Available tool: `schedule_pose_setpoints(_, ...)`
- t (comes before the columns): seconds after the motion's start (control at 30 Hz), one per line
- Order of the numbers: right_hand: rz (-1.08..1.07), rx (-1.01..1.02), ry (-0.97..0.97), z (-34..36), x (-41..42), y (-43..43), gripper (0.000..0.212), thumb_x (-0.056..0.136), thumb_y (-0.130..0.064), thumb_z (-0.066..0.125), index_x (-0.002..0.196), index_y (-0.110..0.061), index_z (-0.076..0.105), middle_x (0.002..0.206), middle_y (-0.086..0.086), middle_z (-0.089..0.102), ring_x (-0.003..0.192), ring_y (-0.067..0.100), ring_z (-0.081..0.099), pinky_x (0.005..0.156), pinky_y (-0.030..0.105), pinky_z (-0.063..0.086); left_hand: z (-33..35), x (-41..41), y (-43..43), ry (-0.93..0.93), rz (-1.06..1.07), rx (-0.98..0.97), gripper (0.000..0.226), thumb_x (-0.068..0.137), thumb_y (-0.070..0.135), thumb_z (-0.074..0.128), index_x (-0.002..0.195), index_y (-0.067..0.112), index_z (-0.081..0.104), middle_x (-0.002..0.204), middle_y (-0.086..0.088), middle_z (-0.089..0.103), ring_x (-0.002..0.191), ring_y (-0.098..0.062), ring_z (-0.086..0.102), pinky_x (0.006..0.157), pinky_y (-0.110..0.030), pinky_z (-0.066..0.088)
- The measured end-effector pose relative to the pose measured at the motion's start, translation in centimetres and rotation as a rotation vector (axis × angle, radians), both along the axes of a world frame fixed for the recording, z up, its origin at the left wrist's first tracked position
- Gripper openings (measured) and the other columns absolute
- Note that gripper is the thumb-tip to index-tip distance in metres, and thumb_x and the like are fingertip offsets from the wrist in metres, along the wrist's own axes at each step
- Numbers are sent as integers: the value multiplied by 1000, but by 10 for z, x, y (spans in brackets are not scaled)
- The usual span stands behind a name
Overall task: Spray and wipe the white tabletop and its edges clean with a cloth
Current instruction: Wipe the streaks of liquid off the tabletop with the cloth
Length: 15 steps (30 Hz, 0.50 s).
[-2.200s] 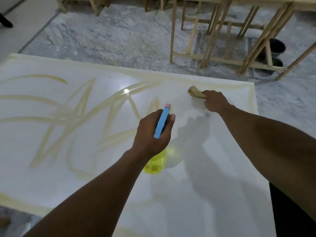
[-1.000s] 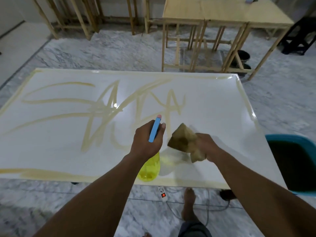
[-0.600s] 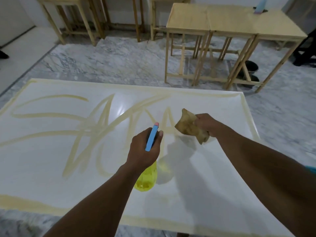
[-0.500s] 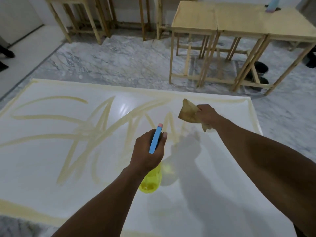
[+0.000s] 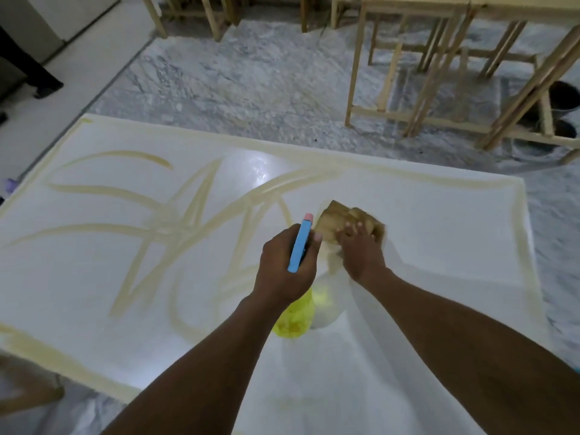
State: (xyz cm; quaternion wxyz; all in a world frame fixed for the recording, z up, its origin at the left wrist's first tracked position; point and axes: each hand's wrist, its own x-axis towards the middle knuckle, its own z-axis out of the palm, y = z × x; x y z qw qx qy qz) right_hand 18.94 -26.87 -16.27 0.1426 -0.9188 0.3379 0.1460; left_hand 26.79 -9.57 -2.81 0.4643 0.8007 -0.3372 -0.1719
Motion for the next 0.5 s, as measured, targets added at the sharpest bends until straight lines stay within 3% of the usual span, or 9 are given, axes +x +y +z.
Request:
schedule_pose_setpoints(0.07, 24, 25, 10, 4, -9, 18, 48, 105, -22, 35, 153, -21, 28, 164, 8, 19, 152, 37, 11, 118, 57, 23, 2, 1, 5, -5, -2, -1, 33, 101, 47, 59, 82, 21, 59, 79, -12, 70, 59, -33, 67, 60, -55, 59)
schedule_pose_setpoints(0.13, 23, 69, 6, 12, -22, 43, 51, 104, -15, 31, 155, -23, 25, 166, 5, 14, 153, 34, 7, 121, 55, 17, 6, 3, 13, 7, -13, -3, 33, 101, 46, 59, 80, 21, 58, 72, -10, 66, 59, -34, 67, 62, -56, 60)
schedule_pose_setpoints(0.27, -47, 80, -95, 17, -52, 111, 52, 103, -9, 34, 154, -22, 32, 165, 7, 21, 152, 36, 11, 120, 56, 16, 10, 10, 42, 24, -56, -8, 33, 101, 46, 59, 81, 19, 60, 61, 3, 54, 59, -34, 64, 63, -56, 61)
schedule_pose_setpoints(0.33, -72, 66, -136, 15, -64, 151, 54, 96, -1, 45, 148, -18, 44, 159, 12, 34, 148, 41, 24, 115, 61, 25, 11, 14, 63, 24, -96, -11, 34, 102, 47, 58, 85, 18, 62, 64, 2, 58, 60, -34, 65, 62, -56, 62)
schedule_pose_setpoints(0.43, -72, 9, -149, 9, -78, 203, 63, 69, 11, 69, 126, -15, 67, 135, 14, 63, 127, 45, 55, 95, 65, 48, 11, 19, 90, -5, -145, 8, 34, 102, 50, 56, 83, 22, 59, 86, 5, 67, 60, -32, 68, 61, -57, 61)
schedule_pose_setpoints(0.5, -103, 37, -157, 12, -82, 238, 66, 67, 11, 68, 127, -17, 66, 137, 12, 61, 129, 43, 54, 94, 62, 50, 12, 23, 110, 3, -168, 6, 35, 101, 53, 56, 83, 23, 58, 90, 4, 69, 60, -32, 68, 61, -57, 61)
